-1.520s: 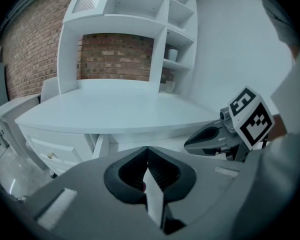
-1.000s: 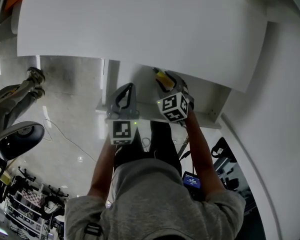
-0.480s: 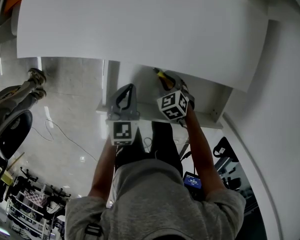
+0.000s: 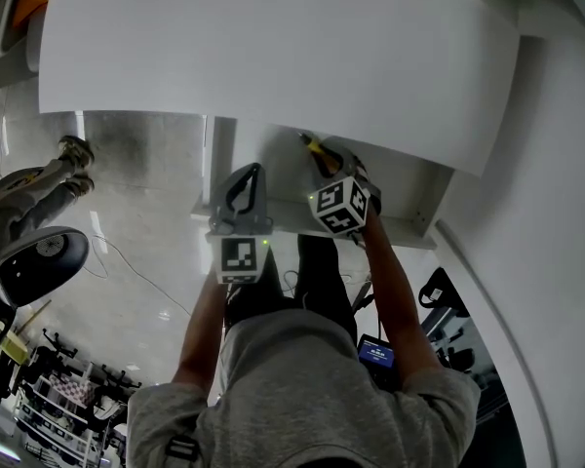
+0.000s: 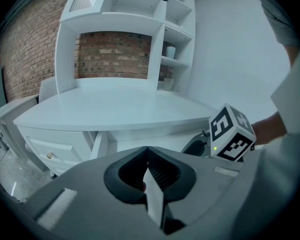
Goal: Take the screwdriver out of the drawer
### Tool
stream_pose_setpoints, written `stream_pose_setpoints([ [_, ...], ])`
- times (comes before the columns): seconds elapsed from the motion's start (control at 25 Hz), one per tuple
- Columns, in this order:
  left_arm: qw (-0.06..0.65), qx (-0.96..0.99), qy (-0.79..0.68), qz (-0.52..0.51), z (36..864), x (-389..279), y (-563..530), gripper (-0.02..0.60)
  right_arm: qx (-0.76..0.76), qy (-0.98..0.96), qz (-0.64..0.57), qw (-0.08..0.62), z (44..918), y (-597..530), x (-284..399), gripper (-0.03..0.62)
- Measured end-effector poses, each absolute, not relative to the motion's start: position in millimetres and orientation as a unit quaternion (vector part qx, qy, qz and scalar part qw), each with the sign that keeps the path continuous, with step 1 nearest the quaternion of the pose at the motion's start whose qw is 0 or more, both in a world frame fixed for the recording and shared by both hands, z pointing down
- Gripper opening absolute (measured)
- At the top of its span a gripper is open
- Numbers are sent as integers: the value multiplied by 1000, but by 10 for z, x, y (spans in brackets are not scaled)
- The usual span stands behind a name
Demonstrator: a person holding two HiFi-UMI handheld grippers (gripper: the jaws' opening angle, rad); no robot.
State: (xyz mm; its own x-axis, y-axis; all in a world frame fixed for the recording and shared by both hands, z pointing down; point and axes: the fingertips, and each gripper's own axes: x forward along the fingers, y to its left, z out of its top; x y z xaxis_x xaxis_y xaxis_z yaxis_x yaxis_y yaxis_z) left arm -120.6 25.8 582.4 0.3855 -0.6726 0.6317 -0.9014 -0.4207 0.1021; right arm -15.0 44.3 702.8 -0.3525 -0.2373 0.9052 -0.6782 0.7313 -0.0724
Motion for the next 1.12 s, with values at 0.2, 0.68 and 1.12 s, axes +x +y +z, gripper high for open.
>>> stream_pose_setpoints([
  [0.2, 208, 809, -487, 257, 5669, -1146, 305, 12, 293, -794, 218, 486, 6875, 503, -105, 80],
  [0.68, 174, 823, -489, 232, 5216, -1134, 387, 12, 324, -807, 185, 457, 6251, 564, -144, 80],
  [1.12, 134, 839, -480, 217, 4613, -1031, 404, 12, 367, -815, 160, 420, 5456, 519, -87, 80],
])
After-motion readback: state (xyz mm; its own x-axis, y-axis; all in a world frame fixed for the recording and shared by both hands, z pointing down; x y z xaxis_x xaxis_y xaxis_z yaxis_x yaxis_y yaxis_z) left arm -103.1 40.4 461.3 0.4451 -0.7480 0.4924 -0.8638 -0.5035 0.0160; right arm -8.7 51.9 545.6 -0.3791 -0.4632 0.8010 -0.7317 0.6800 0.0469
